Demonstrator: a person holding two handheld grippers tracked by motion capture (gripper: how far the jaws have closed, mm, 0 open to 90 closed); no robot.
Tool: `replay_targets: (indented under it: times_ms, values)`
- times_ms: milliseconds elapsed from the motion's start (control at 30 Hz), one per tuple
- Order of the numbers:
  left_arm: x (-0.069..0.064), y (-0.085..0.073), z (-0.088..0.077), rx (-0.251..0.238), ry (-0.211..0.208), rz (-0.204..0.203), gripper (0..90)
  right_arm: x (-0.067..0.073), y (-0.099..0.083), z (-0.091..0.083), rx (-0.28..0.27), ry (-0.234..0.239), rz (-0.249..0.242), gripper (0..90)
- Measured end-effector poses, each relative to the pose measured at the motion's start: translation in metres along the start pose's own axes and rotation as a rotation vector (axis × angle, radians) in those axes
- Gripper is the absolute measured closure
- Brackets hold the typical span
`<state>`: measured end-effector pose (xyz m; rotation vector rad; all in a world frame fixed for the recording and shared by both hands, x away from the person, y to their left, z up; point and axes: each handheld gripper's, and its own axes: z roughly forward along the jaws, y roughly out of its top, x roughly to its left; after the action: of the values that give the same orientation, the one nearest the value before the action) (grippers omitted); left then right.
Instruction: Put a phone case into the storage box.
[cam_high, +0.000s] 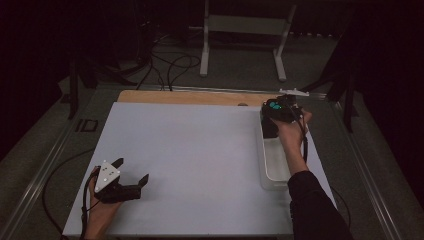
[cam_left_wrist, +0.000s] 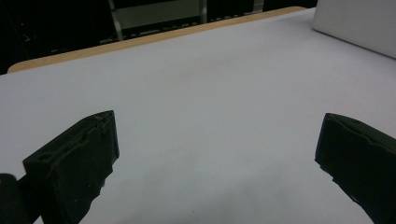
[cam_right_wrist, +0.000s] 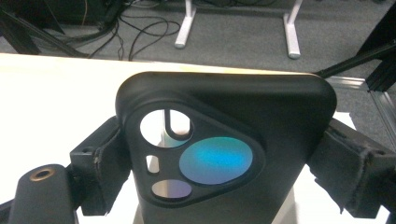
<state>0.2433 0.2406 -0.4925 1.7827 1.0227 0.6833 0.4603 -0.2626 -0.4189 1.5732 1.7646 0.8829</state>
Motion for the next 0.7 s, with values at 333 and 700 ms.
replay_targets:
  times_ms: [333,700]
  values:
    - [0.0,0.0,0.0,0.001,-0.002,0.001,0.1,0.003,-0.003,0.014,0.031,-0.041,-0.015,13.1]
    - [0.0,0.0,0.0,0.0,-0.002,-0.002,0.1,-0.001,0.0,0.02,0.03,0.005,-0.002,7.7]
